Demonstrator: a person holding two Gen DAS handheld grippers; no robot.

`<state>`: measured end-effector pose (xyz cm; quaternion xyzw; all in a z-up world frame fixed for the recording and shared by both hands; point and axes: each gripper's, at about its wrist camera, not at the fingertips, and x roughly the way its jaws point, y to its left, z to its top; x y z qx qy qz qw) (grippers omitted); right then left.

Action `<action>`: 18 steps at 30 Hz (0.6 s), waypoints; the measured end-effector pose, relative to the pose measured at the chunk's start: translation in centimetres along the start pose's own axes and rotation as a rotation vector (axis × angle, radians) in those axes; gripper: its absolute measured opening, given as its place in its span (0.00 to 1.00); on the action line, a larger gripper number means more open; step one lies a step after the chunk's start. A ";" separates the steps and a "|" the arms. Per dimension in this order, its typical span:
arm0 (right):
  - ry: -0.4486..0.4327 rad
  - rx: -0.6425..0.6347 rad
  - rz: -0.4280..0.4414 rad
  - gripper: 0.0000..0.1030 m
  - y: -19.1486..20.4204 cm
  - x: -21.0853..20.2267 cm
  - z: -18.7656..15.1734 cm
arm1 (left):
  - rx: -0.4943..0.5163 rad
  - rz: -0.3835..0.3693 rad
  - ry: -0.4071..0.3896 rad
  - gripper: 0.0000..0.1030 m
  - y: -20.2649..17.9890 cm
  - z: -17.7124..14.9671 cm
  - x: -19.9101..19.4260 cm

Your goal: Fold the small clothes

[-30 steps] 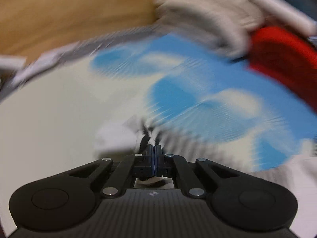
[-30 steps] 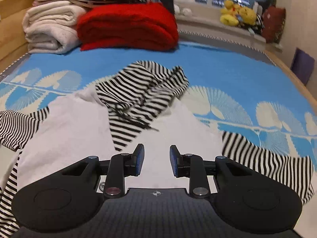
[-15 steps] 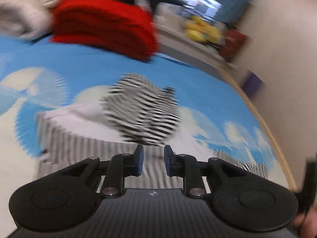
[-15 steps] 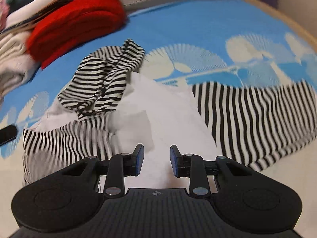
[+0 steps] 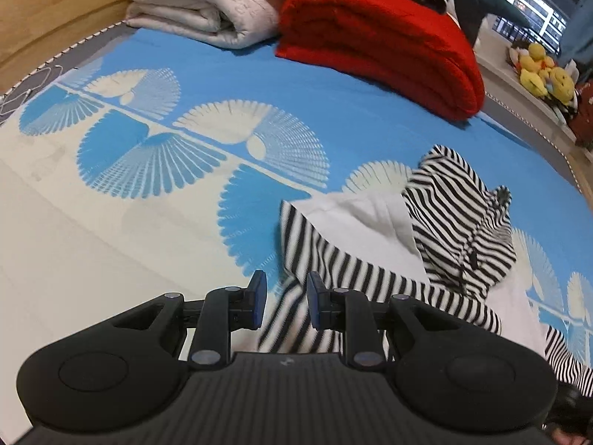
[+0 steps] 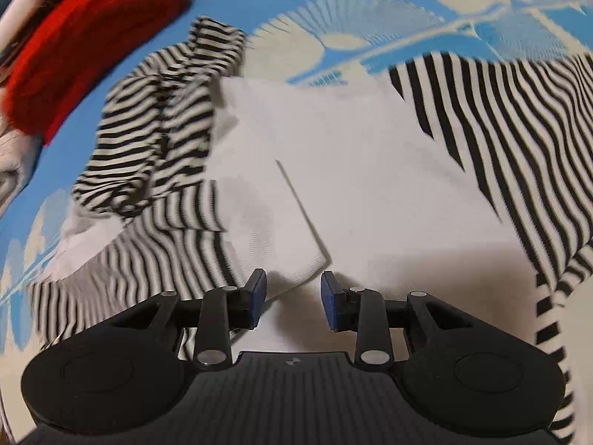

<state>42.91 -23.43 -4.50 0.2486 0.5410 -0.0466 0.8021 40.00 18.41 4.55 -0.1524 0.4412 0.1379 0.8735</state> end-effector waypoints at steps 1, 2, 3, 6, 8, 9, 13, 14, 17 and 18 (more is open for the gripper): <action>-0.005 0.001 -0.012 0.33 0.1 0.4 0.0 | -0.003 0.005 -0.004 0.24 0.5 0.3 -0.1; -0.015 -0.006 -0.020 0.33 0.3 0.6 0.0 | -0.005 0.012 -0.006 0.24 0.4 0.7 -0.1; -0.026 -0.019 -0.026 0.33 0.5 0.7 0.0 | -0.008 0.021 -0.006 0.24 0.6 0.8 0.2; -0.061 -0.074 -0.029 0.05 1.3 0.4 0.0 | -0.015 0.034 -0.004 0.24 0.9 1.3 0.7; -0.135 -0.090 -0.035 0.04 1.5 -0.9 0.1 | -0.016 0.040 -0.002 0.24 1.2 1.4 0.8; -0.166 -0.090 -0.015 0.04 1.8 -1.8 0.2 | -0.017 0.042 0.000 0.24 1.3 1.4 0.8; -0.366 -0.107 0.145 0.04 3.3 -9.0 0.3 | -0.031 0.035 0.005 0.24 1.4 1.4 0.9; -0.444 -0.122 0.178 0.04 3.5 -11.2 0.0 | -0.028 0.036 0.004 0.24 1.3 1.3 0.9; -0.441 -0.100 0.084 0.04 1.8 -12.2 -0.1 | -0.015 0.031 0.011 0.24 0.7 1.1 1.1; -0.332 -0.060 0.022 0.05 0.6 -10.3 0.1 | -0.012 0.030 0.017 0.24 0.6 0.9 1.2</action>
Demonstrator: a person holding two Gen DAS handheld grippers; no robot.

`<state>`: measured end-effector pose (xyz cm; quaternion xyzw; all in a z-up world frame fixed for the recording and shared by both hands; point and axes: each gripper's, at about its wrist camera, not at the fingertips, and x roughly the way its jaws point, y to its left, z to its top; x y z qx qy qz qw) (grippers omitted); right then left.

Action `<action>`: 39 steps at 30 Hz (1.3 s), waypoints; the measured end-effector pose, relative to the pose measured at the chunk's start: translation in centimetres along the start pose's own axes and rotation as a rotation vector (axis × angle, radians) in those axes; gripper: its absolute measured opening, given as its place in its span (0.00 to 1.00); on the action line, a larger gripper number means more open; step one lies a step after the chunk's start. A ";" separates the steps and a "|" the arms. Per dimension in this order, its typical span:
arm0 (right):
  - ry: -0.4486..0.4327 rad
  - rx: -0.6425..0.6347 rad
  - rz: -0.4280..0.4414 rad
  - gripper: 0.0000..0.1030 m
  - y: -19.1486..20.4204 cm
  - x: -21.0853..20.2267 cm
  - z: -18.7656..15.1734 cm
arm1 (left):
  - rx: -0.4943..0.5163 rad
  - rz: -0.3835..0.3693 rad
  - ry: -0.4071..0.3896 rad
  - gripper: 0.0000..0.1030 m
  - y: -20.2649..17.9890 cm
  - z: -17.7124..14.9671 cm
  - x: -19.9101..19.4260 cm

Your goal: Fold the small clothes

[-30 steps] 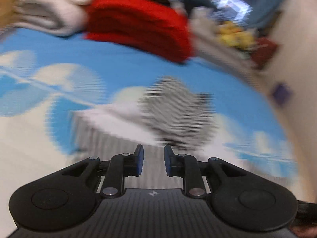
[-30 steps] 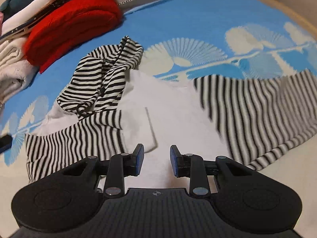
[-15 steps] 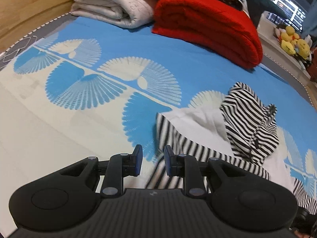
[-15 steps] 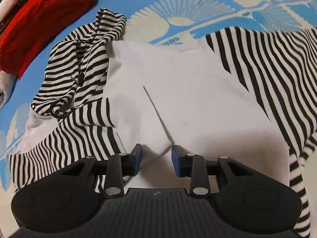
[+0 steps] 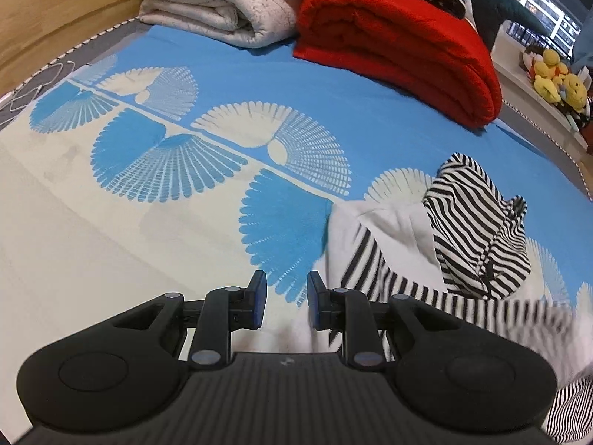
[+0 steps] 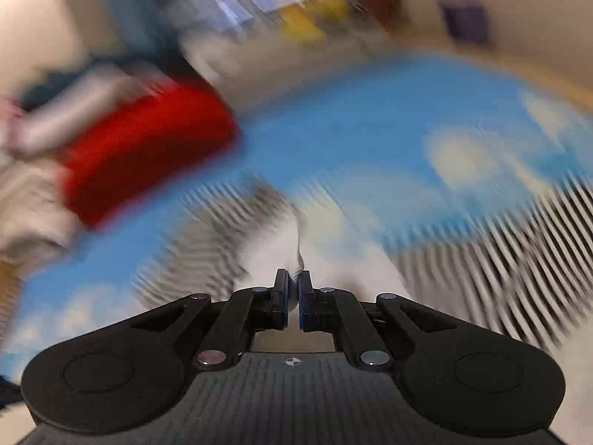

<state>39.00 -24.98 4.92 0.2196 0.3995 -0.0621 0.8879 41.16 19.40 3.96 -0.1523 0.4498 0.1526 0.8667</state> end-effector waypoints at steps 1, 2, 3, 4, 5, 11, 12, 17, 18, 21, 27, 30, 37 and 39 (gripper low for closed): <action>0.142 0.037 -0.057 0.05 -1.5 2.3 -0.8 | 0.002 0.002 0.006 0.24 -0.2 -0.1 0.2; 0.258 0.105 -0.110 0.05 -3.6 4.1 -1.8 | 0.004 0.004 0.013 0.24 -0.4 -0.3 0.4; 0.293 0.163 -0.153 0.08 -4.9 4.7 -2.4 | 0.005 0.002 0.021 0.24 -0.7 -0.4 0.5; 0.284 0.173 -0.184 0.08 -5.5 4.6 -2.4 | 0.004 -0.005 0.027 0.24 -0.9 -0.6 0.6; 0.247 0.136 -0.182 0.08 -5.4 4.2 -1.9 | 0.005 -0.013 0.035 0.24 -1.2 -0.8 0.8; 0.167 0.026 -0.002 0.18 -3.8 3.5 -0.7 | 0.080 -0.096 0.127 0.24 -3.8 -2.9 2.8; 0.204 0.031 0.014 0.21 -3.9 4.1 -0.9 | 0.105 -0.120 0.155 0.24 -4.1 -3.6 3.4; 0.380 0.041 -0.090 0.25 -5.4 7.6 -2.6 | 0.233 -0.028 0.368 0.18 -3.7 -7.5 8.0; 0.375 0.053 -0.091 0.25 -5.6 7.6 -2.5 | 0.239 -0.001 0.375 0.20 -3.3 -8.0 8.5; 0.340 0.031 -0.087 0.38 -5.2 7.2 -1.1 | 0.241 -0.027 0.335 0.20 -3.6 -7.3 7.2; 0.340 0.017 -0.141 0.48 -6.0 7.3 -1.6 | 0.238 -0.001 0.335 0.20 -3.9 -7.6 7.6; 0.344 -0.018 -0.154 0.49 -5.5 8.0 -2.2 | 0.218 -0.027 0.305 0.20 -4.0 -6.9 6.5; 0.212 -0.108 -0.046 0.02 -2.8 6.4 -1.3 | 0.258 -0.056 0.202 0.20 -5.5 -5.7 3.7; 0.128 -0.112 -0.045 0.02 -2.6 5.1 -0.3 | 0.274 -0.077 0.199 0.20 -6.0 -5.9 3.5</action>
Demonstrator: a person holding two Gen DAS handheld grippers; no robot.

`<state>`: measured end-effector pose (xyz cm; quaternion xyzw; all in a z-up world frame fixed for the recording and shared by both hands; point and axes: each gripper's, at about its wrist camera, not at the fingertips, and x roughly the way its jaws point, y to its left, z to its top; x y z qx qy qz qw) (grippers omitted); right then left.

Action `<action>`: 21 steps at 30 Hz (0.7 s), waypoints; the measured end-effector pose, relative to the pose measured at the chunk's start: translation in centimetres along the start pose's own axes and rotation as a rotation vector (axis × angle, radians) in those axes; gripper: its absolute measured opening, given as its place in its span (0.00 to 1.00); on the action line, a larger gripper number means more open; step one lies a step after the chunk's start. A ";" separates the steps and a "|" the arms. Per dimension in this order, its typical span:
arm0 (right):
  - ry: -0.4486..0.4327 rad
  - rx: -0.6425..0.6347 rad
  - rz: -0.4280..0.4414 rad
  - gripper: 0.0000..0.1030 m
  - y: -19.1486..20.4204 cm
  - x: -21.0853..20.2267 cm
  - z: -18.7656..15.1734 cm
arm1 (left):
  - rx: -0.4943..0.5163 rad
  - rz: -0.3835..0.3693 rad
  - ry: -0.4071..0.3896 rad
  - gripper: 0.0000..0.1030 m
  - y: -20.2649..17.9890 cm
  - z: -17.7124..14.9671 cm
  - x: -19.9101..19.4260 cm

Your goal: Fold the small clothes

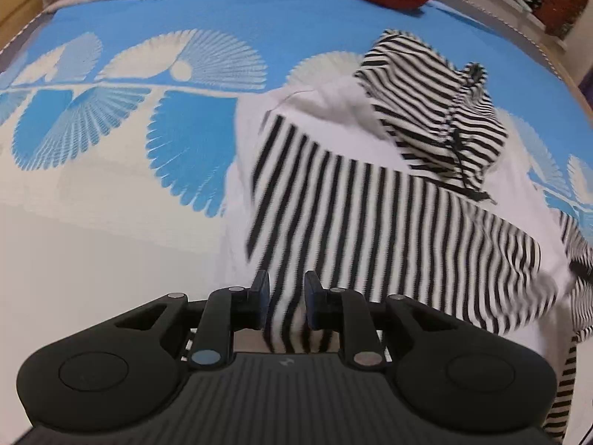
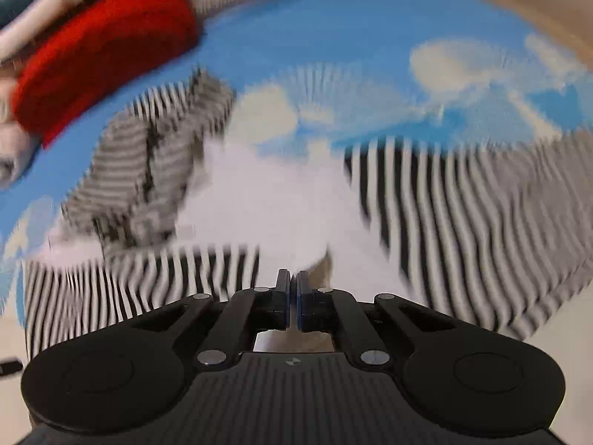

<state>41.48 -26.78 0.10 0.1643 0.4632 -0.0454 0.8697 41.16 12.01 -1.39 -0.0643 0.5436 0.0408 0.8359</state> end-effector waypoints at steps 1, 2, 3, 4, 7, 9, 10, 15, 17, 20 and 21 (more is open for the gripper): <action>-0.023 -0.001 -0.007 0.02 0.0 -0.4 0.3 | 0.009 -0.006 0.002 0.20 -0.2 -0.1 0.0; -0.011 0.006 -0.034 0.02 -0.3 -0.2 0.3 | 0.016 -0.008 0.006 0.20 -0.2 -0.3 0.3; 0.029 0.027 -0.063 0.03 -0.9 0.3 0.2 | 0.024 -0.007 0.019 0.20 -0.2 -0.4 0.9; 0.090 0.061 -0.092 0.03 -1.5 1.2 -0.1 | 0.033 0.003 0.037 0.20 -0.4 -0.6 1.6; 0.154 0.068 -0.169 0.07 -1.8 2.5 -1.1 | 0.050 0.063 0.113 0.20 0.4 -1.5 3.6; 0.064 0.001 -0.149 0.07 -0.4 1.1 -0.9 | 0.054 0.081 0.141 0.20 0.9 -1.8 4.3; 0.025 -0.033 -0.115 0.10 0.4 0.3 -0.8 | 0.054 0.083 0.146 0.21 1.1 -1.9 4.4; 0.294 0.036 0.028 0.36 -0.2 3.4 -2.1 | 0.031 0.030 0.087 0.22 0.6 -1.6 2.8; 0.279 0.022 0.027 0.35 0.1 3.2 -2.4 | 0.037 -0.012 0.090 0.24 0.2 -1.7 2.8; 0.242 -0.080 -0.005 0.38 1.3 2.2 -2.2 | 0.034 -0.003 0.175 0.25 -0.3 -2.4 4.5; 0.244 -0.060 -0.016 0.38 0.8 2.3 -1.9 | 0.050 0.005 0.179 0.26 -0.6 -2.6 4.7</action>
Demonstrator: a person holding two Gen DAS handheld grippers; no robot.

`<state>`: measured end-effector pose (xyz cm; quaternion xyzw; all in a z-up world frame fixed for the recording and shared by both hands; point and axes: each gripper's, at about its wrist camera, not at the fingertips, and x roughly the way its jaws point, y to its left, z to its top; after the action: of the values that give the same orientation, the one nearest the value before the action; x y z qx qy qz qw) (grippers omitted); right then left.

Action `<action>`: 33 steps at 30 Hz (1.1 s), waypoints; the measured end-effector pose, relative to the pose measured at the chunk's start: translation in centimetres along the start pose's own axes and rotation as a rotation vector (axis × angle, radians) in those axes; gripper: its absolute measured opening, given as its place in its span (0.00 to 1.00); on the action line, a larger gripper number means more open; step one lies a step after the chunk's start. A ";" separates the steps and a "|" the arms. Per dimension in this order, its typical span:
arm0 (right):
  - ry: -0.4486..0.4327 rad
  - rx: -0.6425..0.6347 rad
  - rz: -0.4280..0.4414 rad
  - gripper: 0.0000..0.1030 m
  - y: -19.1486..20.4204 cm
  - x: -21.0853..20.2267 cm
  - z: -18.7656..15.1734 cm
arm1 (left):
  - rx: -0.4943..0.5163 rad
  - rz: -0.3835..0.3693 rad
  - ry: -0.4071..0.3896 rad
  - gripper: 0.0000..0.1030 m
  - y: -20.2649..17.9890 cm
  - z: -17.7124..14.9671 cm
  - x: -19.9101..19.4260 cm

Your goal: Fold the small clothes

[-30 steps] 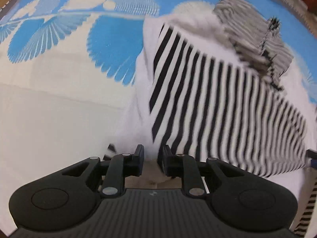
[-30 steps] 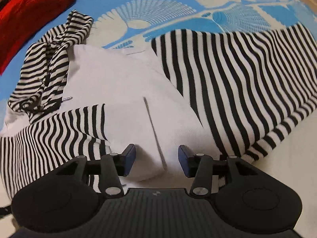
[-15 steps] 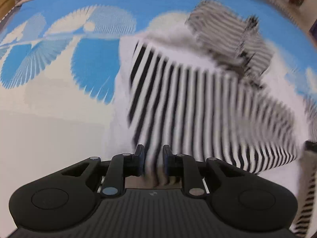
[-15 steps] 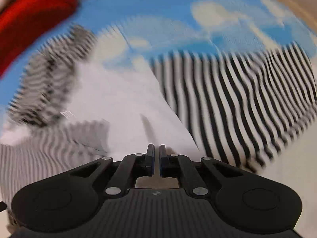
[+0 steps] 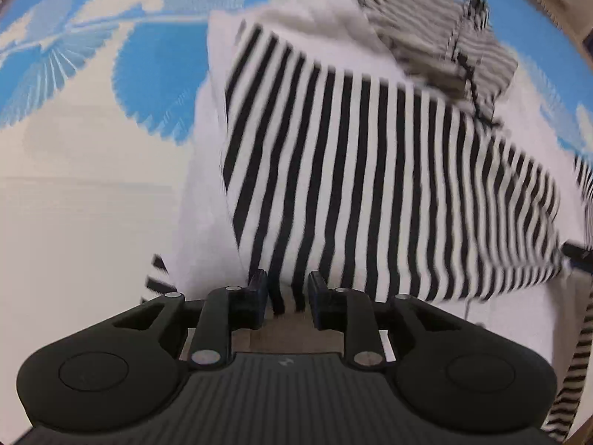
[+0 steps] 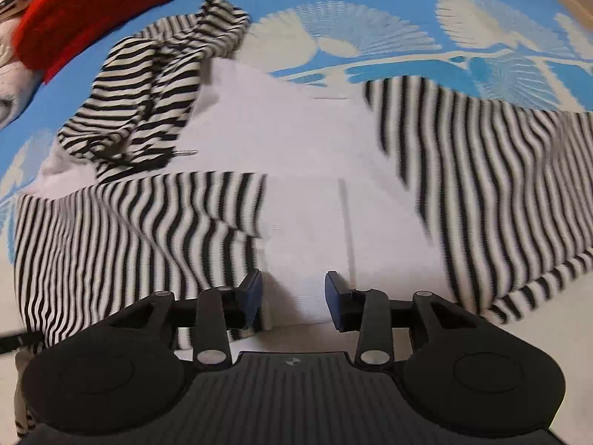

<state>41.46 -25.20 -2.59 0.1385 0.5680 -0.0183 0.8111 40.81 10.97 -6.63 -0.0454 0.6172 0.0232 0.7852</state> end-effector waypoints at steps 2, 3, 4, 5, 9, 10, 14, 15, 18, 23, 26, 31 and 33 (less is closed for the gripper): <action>-0.002 0.057 0.005 0.39 -1.2 -0.5 0.1 | 0.016 0.008 -0.019 0.29 -0.7 0.2 -0.8; -0.012 0.071 0.005 0.39 -1.6 -0.8 0.3 | 0.012 -0.001 -0.040 0.29 -0.9 0.4 -1.5; -0.027 0.076 0.002 0.40 -1.7 -1.1 0.5 | 0.014 -0.011 -0.070 0.31 -1.2 0.7 -2.5; -0.047 0.077 -0.001 0.42 -2.0 -1.7 0.8 | 0.024 -0.011 -0.105 0.35 -1.6 0.9 -3.6; -0.119 0.096 -0.011 0.44 -4.2 -3.9 1.2 | 0.070 -0.007 -0.230 0.42 -3.7 1.3 -7.3; -0.133 0.109 -0.018 0.44 -5.0 -4.3 1.3 | 0.081 -0.004 -0.242 0.43 -4.3 1.3 -7.6; -0.177 0.164 -0.058 0.44 -8.5 -5.5 1.8 | 0.108 0.008 -0.246 0.43 -6.3 1.0 -7.9; -0.193 0.181 -0.072 0.44 -9.4 -5.7 1.8 | 0.117 0.007 -0.242 0.43 -6.9 1.1 -7.7; -0.240 0.236 -0.111 0.44 -12.6 -6.7 2.0 | 0.147 0.005 -0.241 0.43 -8.1 0.8 -7.4; -0.307 0.356 -0.166 0.44 -18.2 -8.1 2.0 | 0.184 0.000 -0.247 0.43 -9.1 0.5 -6.7; -0.332 0.428 -0.190 0.30 -21.7 -8.5 1.5 | 0.195 0.001 -0.248 0.43 -9.7 0.5 -6.7; -0.354 0.558 -0.210 0.14 -27.2 -8.3 0.5 | 0.204 0.006 -0.250 0.43 -10.4 0.5 -6.6; -0.353 0.616 -0.216 0.15 -29.0 -7.8 0.2 | 0.206 0.012 -0.246 0.43 -10.5 0.6 -6.4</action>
<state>33.45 -54.16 -1.22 0.3101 0.3988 -0.2972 0.8102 40.81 0.66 0.15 0.0422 0.5157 -0.0300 0.8552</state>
